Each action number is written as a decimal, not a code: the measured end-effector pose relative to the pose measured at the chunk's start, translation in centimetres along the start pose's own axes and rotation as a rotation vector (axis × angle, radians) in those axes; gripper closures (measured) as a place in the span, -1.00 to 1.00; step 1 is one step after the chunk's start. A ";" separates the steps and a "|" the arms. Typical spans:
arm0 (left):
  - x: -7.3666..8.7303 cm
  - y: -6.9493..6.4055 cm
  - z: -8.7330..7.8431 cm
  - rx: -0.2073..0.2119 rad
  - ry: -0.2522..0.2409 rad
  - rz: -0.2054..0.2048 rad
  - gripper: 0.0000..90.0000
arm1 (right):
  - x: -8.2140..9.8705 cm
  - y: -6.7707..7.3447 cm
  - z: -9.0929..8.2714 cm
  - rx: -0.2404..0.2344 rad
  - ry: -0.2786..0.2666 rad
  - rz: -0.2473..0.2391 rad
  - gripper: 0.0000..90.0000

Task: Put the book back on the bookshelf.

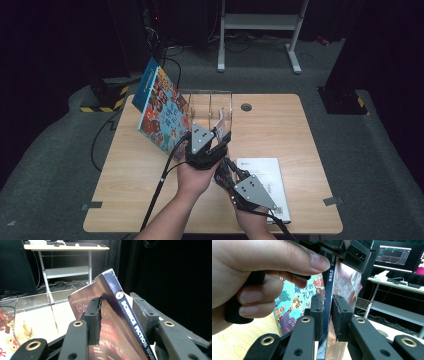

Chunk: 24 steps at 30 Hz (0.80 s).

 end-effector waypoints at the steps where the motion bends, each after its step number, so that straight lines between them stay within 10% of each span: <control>1: 0.0 -0.1 -0.1 -0.006 -0.002 0.003 0.36 | 0.0 0.0 0.0 0.000 0.001 -0.001 0.77; 24: 0.4 -1.2 -0.9 0.028 -0.096 -0.003 0.84 | 1.2 1.0 0.3 -0.013 0.013 0.009 0.59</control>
Point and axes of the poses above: each handheld gripper's, and its own axes: z roughly forward along the jaws, x roughly out of its underside, y roughly to its left, the point moved 4 cm from there along z, roughly forward along the jaws, and after that the axes turned 13 degrees about z, right-handed, at the moved point
